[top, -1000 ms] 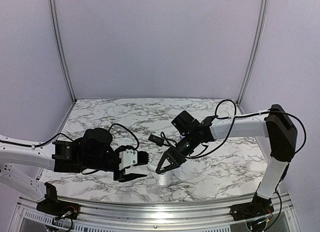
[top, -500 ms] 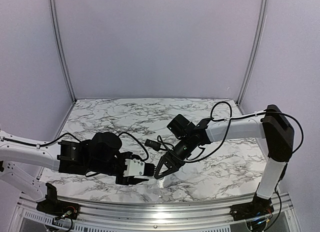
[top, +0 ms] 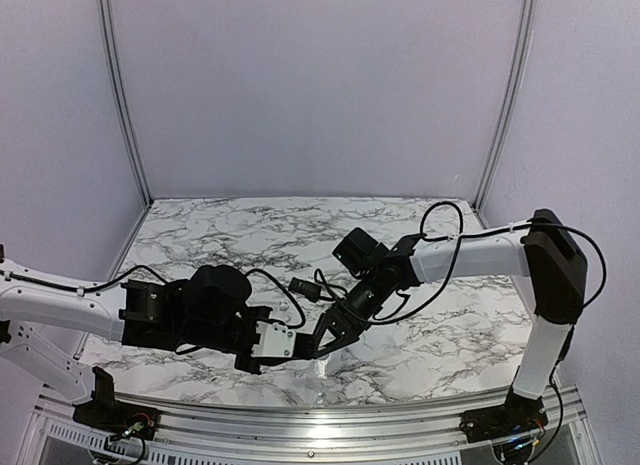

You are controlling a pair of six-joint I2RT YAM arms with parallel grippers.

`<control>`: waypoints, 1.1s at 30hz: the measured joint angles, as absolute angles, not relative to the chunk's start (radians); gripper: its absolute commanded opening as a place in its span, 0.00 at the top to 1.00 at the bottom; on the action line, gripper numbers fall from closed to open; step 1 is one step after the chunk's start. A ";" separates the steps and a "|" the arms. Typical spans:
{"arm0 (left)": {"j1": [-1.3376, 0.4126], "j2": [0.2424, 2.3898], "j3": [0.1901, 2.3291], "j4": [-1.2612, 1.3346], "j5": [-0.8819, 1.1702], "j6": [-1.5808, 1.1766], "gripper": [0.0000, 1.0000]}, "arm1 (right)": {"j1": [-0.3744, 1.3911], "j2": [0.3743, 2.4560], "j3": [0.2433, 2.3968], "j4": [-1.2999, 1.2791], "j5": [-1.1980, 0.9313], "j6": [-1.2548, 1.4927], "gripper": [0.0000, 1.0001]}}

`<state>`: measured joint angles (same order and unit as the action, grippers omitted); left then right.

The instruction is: Insert the wireless bluetooth earbuds into the charging case

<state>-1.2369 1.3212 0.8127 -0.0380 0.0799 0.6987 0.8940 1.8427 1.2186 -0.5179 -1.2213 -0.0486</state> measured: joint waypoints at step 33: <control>-0.903 1.227 0.776 0.273 0.562 0.068 1.00 | 0.701 1.286 0.962 0.190 -0.625 -0.080 0.17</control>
